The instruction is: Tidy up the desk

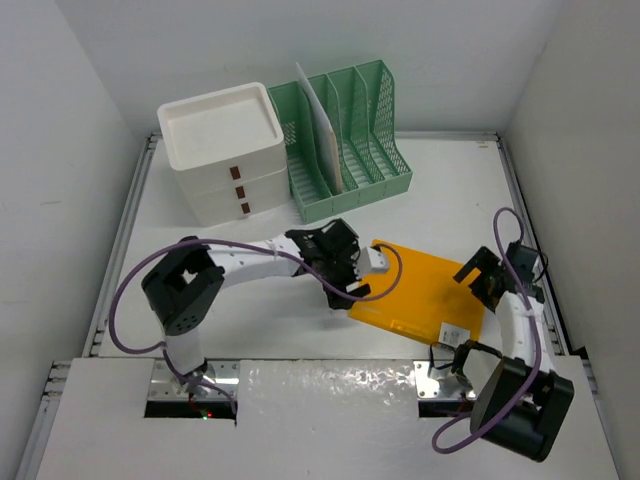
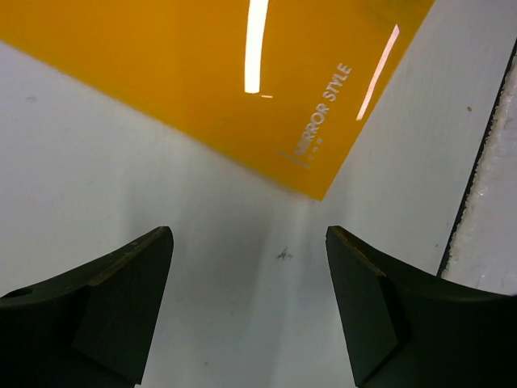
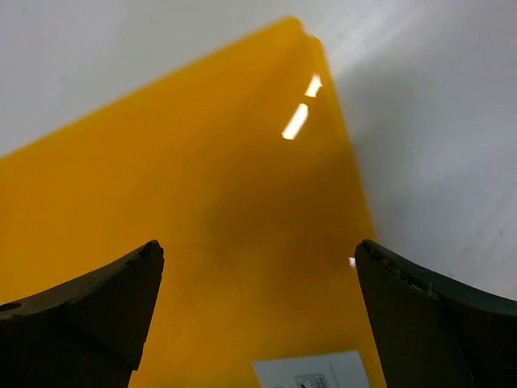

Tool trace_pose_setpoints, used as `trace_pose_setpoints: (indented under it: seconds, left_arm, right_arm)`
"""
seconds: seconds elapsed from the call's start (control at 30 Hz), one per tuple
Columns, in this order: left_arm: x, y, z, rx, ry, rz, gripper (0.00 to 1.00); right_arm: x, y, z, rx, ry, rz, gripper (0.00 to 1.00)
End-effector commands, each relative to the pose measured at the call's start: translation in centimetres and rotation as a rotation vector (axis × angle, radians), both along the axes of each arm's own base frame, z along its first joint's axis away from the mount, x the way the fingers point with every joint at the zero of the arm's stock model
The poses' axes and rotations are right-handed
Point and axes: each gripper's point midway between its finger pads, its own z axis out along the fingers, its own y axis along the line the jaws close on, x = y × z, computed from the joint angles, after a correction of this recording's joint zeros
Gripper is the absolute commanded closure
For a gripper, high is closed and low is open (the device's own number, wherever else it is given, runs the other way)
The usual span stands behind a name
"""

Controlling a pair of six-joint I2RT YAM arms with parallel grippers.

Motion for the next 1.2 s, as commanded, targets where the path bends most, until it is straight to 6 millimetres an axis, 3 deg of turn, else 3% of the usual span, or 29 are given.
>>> trace_pose_setpoints:
  seconds: [0.0,0.1,0.17,0.33,0.4,0.43,0.47,0.57,0.67,0.8,0.93,1.0,1.17]
  left_arm:
    - [0.3,-3.3,1.8,-0.047,-0.164,-0.078,0.24]
    - [0.2,-4.1,1.6,-0.051,-0.200,-0.097,0.21]
    - [0.5,-4.2,1.2,-0.031,-0.243,-0.105,0.20]
    - [0.4,-3.4,-0.6,0.052,-0.372,-0.161,0.16]
    - [0.0,-2.9,-1.5,0.100,-0.436,-0.203,0.15]
    - [-0.2,-3.1,-1.6,0.094,-0.453,-0.218,0.15]
    - [-0.2,-3.1,-1.9,0.100,-0.460,-0.234,0.14]
    - [0.7,-2.5,-2.1,0.138,-0.511,-0.225,0.12]
    - [0.9,-2.3,-1.9,0.144,-0.529,-0.236,0.11]
    - [0.3,-1.6,-2.7,0.155,-0.508,-0.258,0.07]
    - [-1.1,0.0,-3.7,0.173,-0.406,-0.290,0.06]
    - [-2.2,0.5,-3.2,0.150,-0.358,-0.306,0.04]
    - [-3.5,1.2,0.7,0.070,-0.361,-0.302,0.02]
  right_arm:
    - [-3.2,-1.2,-1.1,-0.076,0.117,-0.070,0.01]
    - [-4.2,-0.1,-2.6,-0.047,0.122,-0.048,0.01]
    - [-5.2,1.8,-4.4,0.036,0.134,-0.024,0.01]
    - [-5.0,5.1,-5.5,0.197,0.087,0.047,0.01]
    - [-4.0,6.1,-5.4,0.248,0.023,0.076,0.06]
    - [-3.9,7.9,-5.4,0.334,-0.013,0.121,0.16]
    - [-2.9,8.3,-4.9,0.360,-0.073,0.144,0.21]
    - [-2.3,10.7,-4.0,0.464,-0.129,0.225,0.35]
    - [-1.6,11.3,-2.9,0.442,-0.139,0.304,0.41]
    - [-0.4,14.0,-1.4,0.444,-0.130,0.469,0.42]
    - [1.3,13.7,-0.3,0.381,-0.097,0.535,0.36]
    - [0.4,12.2,-1.0,0.291,-0.002,0.527,0.28]
    - [-0.3,9.6,-0.1,0.158,0.091,0.482,0.16]
